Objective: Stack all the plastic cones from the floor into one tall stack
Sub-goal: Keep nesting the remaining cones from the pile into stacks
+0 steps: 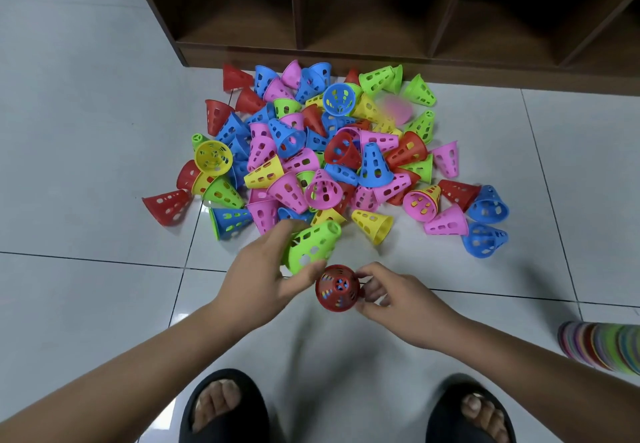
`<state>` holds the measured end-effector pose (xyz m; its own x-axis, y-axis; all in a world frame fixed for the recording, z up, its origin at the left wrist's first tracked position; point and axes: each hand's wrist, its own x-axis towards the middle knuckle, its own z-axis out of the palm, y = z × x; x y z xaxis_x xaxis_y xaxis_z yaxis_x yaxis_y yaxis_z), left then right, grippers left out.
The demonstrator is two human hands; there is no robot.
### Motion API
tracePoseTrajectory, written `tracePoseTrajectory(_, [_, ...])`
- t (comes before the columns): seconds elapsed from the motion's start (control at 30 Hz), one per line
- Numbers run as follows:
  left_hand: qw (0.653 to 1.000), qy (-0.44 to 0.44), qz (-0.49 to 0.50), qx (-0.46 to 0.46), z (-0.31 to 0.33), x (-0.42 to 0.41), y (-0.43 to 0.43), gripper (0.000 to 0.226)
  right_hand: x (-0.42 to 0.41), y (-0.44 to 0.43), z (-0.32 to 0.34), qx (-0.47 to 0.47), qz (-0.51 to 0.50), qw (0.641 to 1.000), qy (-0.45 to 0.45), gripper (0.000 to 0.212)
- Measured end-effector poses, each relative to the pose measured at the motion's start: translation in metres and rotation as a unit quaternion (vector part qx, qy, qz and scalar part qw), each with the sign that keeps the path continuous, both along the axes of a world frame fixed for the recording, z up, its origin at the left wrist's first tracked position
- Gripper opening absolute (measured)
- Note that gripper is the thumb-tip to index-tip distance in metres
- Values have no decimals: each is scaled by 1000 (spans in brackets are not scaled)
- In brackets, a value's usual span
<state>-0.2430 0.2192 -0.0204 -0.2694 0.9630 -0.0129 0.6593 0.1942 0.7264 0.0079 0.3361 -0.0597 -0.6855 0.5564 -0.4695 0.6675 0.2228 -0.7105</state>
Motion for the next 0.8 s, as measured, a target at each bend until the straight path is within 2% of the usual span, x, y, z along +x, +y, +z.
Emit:
tracePoseTrajectory(0.1, [999,-33,-20,2,7,20,-1,59,2,8,-3,-6,-17,1000,-4,36])
tracePoseTrajectory(0.17, [998,-43,-48,-8,5,29,-2,57,5,15,-10,27,-34,999,4,31])
tracePoseTrajectory(0.3, [992,-29,-116,-47,-11,37,-7,64,6,38,-18,195,-25,980,12,30])
tracePoseTrajectory(0.4, [988,-32,-131,-78,-25,37,-12,69,2,56,-15,297,9,955,9,44])
tracePoseTrajectory(0.47, [987,-33,-133,-83,-33,36,-15,69,-3,67,-17,305,45,951,-18,60])
tracePoseTrajectory(0.53, [988,-22,-128,-83,-37,34,-16,68,-8,77,-24,303,90,946,-64,66])
tracePoseTrajectory(0.6, [988,-25,-124,-84,-40,33,-16,67,-11,82,-31,299,121,942,-91,59])
tracePoseTrajectory(0.73, [987,-42,-133,-83,-44,31,-16,67,-12,83,-36,310,116,938,-107,44])
tracePoseTrajectory(0.8, [985,-35,-146,-81,-45,26,-14,74,-8,79,-38,322,111,932,-129,44])
